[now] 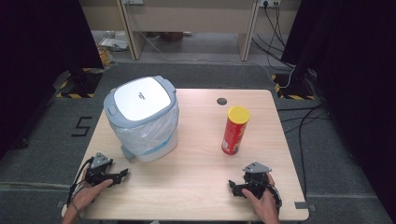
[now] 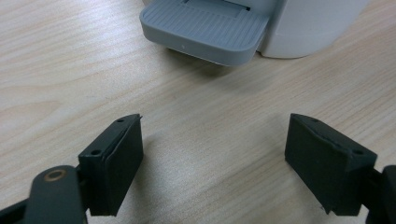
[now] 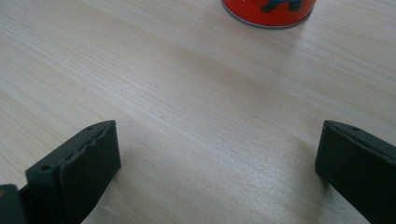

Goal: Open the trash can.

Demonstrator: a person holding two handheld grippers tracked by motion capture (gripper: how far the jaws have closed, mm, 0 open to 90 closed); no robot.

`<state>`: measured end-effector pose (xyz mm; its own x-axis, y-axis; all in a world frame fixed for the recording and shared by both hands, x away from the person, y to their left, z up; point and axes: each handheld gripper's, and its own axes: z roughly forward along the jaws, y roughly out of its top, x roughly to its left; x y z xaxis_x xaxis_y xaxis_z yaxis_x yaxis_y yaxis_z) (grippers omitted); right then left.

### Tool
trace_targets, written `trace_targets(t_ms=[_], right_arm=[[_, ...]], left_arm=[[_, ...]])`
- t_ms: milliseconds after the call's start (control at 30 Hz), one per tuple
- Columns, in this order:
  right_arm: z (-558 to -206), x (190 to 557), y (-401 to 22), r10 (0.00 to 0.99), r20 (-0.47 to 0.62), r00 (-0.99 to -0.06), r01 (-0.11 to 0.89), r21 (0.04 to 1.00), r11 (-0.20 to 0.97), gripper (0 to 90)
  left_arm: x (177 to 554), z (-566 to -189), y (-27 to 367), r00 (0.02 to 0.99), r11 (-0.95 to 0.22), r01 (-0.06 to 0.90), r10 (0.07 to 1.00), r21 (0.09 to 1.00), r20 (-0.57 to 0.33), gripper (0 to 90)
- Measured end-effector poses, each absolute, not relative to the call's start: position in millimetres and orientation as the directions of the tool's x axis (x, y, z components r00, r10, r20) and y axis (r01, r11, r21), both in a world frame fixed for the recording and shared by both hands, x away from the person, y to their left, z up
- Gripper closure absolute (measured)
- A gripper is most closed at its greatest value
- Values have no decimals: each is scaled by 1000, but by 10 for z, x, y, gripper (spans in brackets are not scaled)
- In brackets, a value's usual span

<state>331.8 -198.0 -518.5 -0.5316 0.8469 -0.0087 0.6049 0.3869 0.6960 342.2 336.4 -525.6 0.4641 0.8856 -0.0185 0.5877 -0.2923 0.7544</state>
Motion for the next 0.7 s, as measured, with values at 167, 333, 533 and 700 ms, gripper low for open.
trace_targets(t_ms=[167, 333, 533, 700], right_arm=[[-5184, 3314, -1981, 846, -8, -532, 604, 696, 387, 6], [-5170, 3276, -2050, 847, -3, -532, 589, 717, 373, 147], [-5085, 3253, -2065, 853, 3, -522, 568, 747, 345, 159], [-4996, 3209, -1869, 823, -13, -568, 524, 765, 374, 154]], left_arm=[[3421, -5255, 3363, 464, -292, 588, 886, 754, -18, 185], [3424, -5255, 3359, 460, -289, 590, 888, 754, -20, 184], [3416, -5198, 3349, 462, -312, 587, 887, 747, 7, 184], [3448, -5080, 3404, 435, -280, 561, 900, 779, 10, 184]])
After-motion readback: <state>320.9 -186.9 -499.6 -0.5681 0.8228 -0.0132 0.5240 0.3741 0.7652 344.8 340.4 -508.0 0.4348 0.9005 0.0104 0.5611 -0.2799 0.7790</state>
